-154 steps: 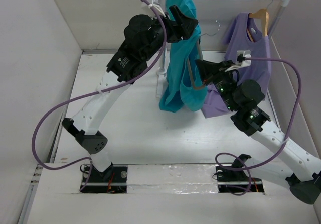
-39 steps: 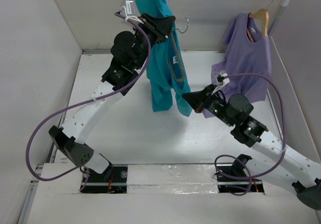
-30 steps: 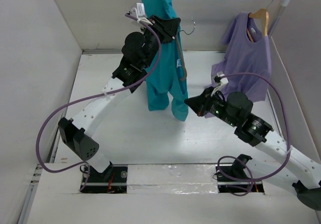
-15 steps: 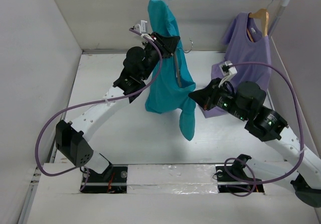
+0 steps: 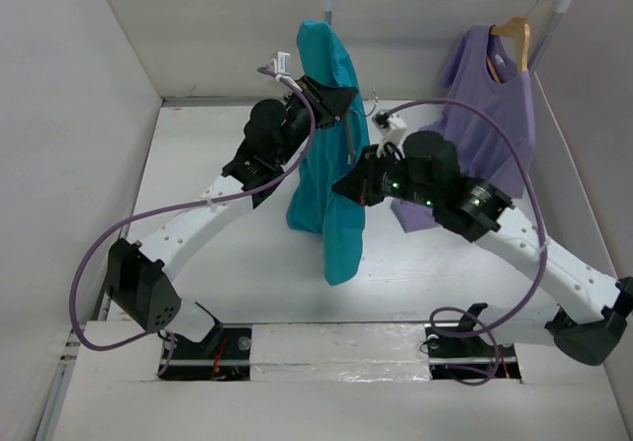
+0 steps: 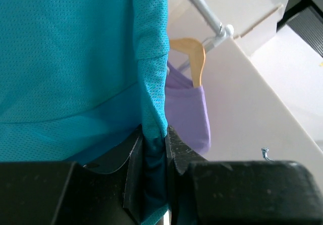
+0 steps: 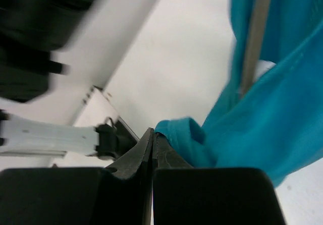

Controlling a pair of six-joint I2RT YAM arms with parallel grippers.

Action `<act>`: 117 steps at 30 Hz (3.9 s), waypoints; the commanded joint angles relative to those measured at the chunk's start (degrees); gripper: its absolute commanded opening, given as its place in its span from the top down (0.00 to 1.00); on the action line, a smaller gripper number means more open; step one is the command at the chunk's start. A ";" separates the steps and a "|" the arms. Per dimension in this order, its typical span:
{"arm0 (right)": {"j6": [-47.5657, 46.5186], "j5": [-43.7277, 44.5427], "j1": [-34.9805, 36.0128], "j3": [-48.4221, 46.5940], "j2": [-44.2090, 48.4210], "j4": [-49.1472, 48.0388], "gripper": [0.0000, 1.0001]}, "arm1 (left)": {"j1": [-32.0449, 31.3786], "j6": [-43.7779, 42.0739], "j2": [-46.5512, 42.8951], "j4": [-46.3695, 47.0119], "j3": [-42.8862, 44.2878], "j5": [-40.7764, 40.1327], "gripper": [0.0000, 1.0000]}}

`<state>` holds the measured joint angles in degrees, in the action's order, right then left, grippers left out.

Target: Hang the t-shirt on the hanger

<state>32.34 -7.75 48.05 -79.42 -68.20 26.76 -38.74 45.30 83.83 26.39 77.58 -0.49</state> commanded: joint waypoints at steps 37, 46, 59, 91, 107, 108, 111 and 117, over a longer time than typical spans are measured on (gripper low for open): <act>4.67 -2.53 -2.26 8.50 -3.34 7.95 0.91 | 3.67 22.55 -13.08 6.47 -29.77 20.09 1.00; 4.05 0.01 -6.12 -6.52 -3.07 13.82 1.00 | 3.67 22.29 -13.08 7.79 -33.63 21.23 1.00; 1.42 0.01 -6.66 -6.37 -8.26 14.90 1.00 | 3.67 22.89 -10.27 9.29 -32.14 22.28 1.00; -0.70 11.00 10.04 -3.55 -0.43 19.64 0.43 | 4.82 31.26 -10.01 0.33 -24.68 15.96 1.00; -3.07 22.33 11.27 -3.47 -7.38 22.37 0.63 | 3.67 30.90 -11.23 -2.04 -23.79 16.67 1.00; -2.98 22.25 11.27 -2.94 -7.21 22.02 0.66 | 3.67 30.73 -11.41 -2.39 -23.71 16.66 1.00; -3.51 22.69 11.27 -2.85 -7.38 21.75 0.66 | 3.67 30.90 -11.67 -2.66 -23.88 16.93 1.00; -4.21 25.58 11.27 -4.25 -7.03 24.30 1.00 | 3.67 26.08 -10.89 -5.81 -20.73 17.72 0.85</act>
<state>29.80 15.18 58.72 -81.62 -76.16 50.76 -34.76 74.87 74.50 20.08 51.59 15.70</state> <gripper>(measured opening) 0.059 0.146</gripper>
